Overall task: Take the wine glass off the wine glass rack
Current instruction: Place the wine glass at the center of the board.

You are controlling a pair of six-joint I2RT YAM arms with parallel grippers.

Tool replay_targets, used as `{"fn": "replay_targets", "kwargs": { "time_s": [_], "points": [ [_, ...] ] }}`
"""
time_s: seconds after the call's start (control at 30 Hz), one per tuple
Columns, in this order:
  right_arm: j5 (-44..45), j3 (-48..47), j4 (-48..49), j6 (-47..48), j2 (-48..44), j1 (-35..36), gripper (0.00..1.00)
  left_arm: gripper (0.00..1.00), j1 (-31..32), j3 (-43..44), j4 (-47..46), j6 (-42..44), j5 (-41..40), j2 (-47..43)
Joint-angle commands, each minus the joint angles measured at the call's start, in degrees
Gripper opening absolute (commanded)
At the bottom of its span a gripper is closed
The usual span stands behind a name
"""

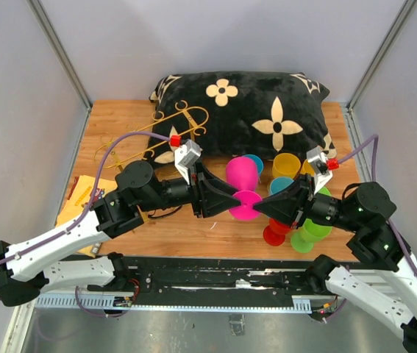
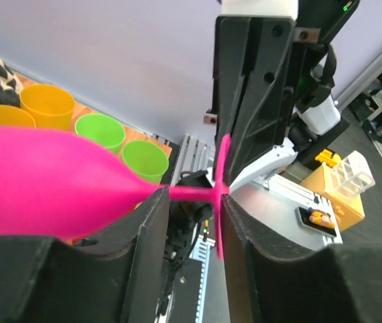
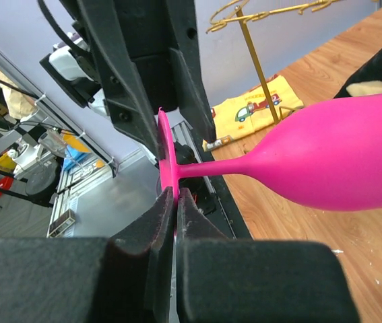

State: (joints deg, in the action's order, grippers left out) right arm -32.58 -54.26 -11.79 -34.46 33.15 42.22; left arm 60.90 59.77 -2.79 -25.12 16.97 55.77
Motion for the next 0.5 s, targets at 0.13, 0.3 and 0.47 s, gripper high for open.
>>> {"fn": "replay_targets", "kwargs": {
  "time_s": [0.13, 0.3, 0.47],
  "points": [
    [2.87, 1.81, 4.23, 2.37, -3.24, -0.03, 0.01, 0.44, 0.71, -3.86, 1.60, -3.20, 4.37, -1.27],
    [0.31, 2.05, 5.32, 1.77, -2.07, -0.02, 0.01, 0.41, 0.73, -6.94, -4.78, -7.00, 4.24, -1.67],
    [-0.73, 1.71, 5.24, 1.90, -1.55, -0.03, 0.01, 0.23, 0.73, -9.09, -11.50, -10.15, 4.55, -0.69]
  ]
}}
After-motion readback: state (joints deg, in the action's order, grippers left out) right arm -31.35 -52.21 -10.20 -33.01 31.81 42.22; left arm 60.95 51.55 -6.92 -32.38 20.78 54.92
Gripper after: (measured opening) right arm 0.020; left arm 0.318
